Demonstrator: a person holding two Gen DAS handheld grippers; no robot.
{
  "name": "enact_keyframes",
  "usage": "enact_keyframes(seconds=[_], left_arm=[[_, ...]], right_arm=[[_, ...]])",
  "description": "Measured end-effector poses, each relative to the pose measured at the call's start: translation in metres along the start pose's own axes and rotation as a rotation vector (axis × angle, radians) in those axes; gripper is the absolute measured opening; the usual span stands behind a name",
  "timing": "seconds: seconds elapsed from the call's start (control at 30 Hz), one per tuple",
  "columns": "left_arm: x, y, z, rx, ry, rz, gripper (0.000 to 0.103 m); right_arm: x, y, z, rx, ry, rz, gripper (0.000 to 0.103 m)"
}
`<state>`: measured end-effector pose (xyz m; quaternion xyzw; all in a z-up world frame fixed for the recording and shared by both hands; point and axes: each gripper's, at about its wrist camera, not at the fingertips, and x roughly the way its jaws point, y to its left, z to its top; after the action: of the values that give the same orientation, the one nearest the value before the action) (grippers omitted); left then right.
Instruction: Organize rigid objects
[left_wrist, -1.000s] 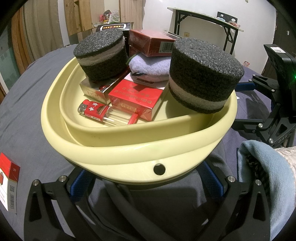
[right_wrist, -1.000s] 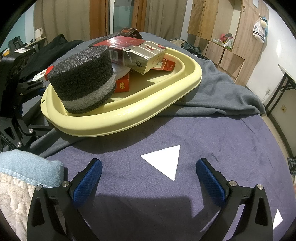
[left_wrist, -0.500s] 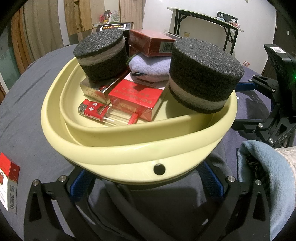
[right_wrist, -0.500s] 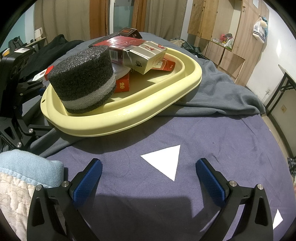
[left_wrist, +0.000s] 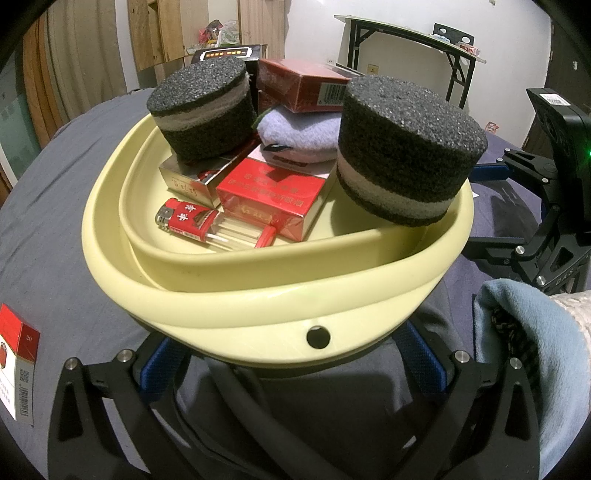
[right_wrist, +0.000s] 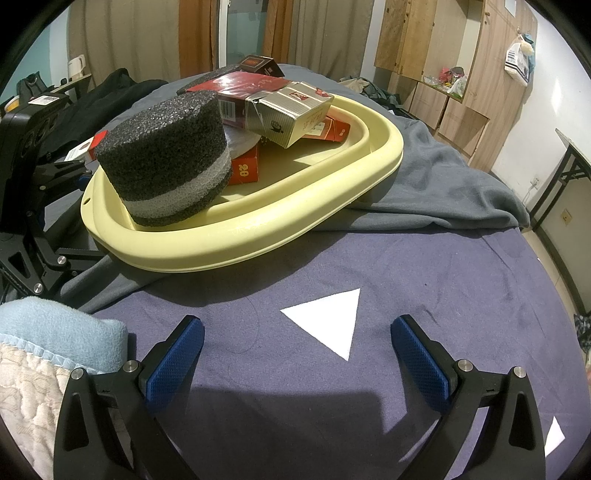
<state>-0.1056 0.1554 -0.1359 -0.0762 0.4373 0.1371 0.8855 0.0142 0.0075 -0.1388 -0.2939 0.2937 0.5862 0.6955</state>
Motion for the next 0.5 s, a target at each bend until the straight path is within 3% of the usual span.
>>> enact_keyframes(seconds=[0.5], left_arm=[[0.0000, 0.0000, 0.0000, 0.000, 0.000, 0.000, 0.103]], right_arm=[[0.0001, 0.0000, 0.0001, 0.000, 0.000, 0.000, 0.103]])
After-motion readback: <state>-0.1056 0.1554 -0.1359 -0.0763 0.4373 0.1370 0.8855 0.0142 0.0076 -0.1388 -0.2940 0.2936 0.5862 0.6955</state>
